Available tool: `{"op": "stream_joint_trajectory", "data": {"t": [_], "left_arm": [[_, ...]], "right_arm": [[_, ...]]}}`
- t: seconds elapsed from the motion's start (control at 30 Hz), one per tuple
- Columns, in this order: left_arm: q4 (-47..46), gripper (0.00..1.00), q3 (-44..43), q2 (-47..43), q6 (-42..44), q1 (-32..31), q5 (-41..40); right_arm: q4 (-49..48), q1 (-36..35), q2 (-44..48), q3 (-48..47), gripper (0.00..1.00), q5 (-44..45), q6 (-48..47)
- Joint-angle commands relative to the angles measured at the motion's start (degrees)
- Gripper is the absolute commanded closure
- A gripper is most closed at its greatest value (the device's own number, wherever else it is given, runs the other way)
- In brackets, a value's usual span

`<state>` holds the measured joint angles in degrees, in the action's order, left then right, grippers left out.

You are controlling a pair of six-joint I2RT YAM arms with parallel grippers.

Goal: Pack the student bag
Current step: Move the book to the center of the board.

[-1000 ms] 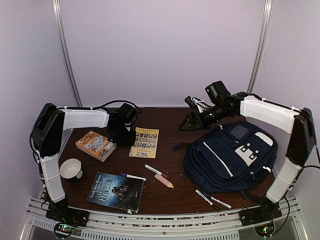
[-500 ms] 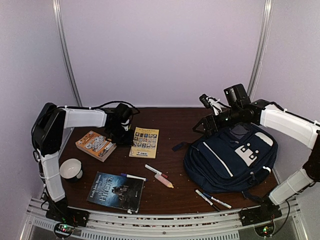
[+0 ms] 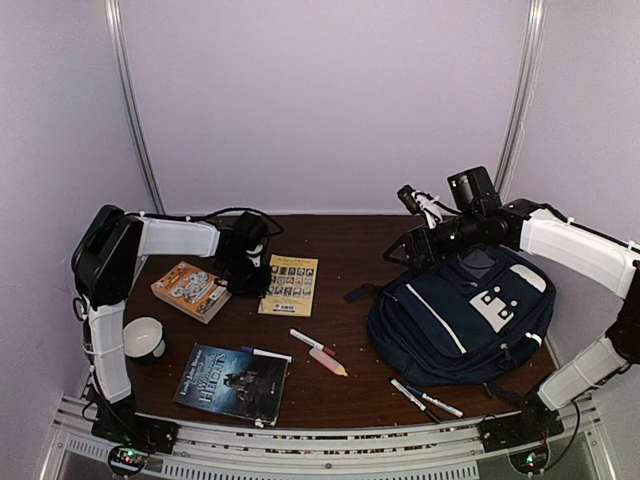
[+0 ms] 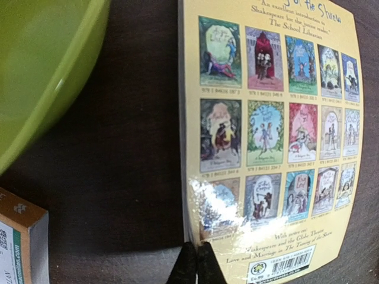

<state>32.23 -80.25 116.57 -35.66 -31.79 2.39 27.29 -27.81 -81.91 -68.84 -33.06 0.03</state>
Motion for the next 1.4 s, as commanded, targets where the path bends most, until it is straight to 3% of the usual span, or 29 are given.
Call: {"op": "stream_joint_trajectory", "data": {"t": [0.0,0.63,0.83,1.1,1.23,1.37], "left_arm": [[0.9,1.00,1.6,0.1,0.5,0.6,-0.9],[1.9,1.00,15.6,-9.3,4.6,2.6,-5.7],[0.8,1.00,20.7,-13.2,5.1,3.4,-5.9],[1.0,1.00,19.1,-19.8,9.6,3.0,-2.2],[4.0,0.76,15.5,-25.1,13.6,-0.1,-0.7],[5.4,0.65,9.5,-26.8,15.2,-4.5,0.4]], "right_arm": [[-1.1,0.2,-0.2,0.3,0.11,-1.3,0.4],[1.1,0.4,-1.2,-0.8,0.12,0.1,-1.7],[7.2,0.5,1.7,-2.3,0.11,5.5,-11.9],[20.1,1.7,7.9,3.7,0.15,15.7,-22.4],[24.0,6.9,12.6,8.5,0.16,21.4,-23.5],[27.8,16.0,15.7,11.1,0.16,25.7,-24.8]]}}
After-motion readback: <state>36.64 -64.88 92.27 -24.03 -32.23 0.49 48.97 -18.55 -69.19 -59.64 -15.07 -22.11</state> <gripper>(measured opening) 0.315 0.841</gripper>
